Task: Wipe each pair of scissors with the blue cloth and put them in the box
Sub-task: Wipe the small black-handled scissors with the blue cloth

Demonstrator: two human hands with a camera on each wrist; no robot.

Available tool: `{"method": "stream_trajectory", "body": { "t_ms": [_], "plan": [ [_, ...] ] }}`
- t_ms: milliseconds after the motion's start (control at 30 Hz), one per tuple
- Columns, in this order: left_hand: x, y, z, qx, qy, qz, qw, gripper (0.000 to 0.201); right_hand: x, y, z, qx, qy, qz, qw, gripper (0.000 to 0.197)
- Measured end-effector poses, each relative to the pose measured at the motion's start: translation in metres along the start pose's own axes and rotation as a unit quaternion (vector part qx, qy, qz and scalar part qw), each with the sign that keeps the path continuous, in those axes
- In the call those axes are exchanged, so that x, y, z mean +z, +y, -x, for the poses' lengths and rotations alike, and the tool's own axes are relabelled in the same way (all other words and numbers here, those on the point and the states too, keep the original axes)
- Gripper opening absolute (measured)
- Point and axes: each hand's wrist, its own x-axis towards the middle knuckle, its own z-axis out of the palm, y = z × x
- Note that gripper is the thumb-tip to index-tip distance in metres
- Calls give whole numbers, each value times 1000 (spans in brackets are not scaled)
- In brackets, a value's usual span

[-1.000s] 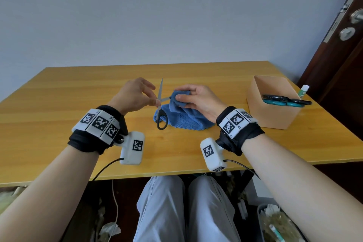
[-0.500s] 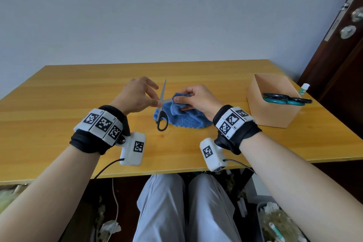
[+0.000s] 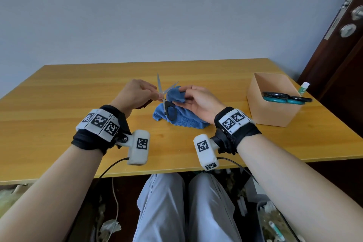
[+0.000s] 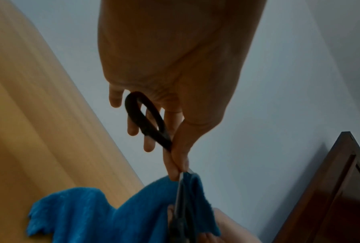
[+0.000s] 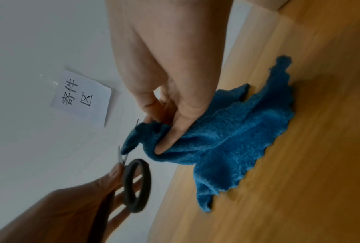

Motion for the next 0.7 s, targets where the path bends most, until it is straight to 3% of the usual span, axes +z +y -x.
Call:
{"method": "stream_trajectory", "body": {
  "t_ms": [200,367,700],
  "plan": [
    [10,3,5,-6,-30,11,999,7,1,5,-4,-39,-13,-41,998,22],
    [14,2,7,-1,-40,11,999,9,-1,8,-6,-64,6,2,998,24],
    [16,3,8,15,-13,-37,999,12,1,10,-11,-56,41,-8,998,19]
  ]
}}
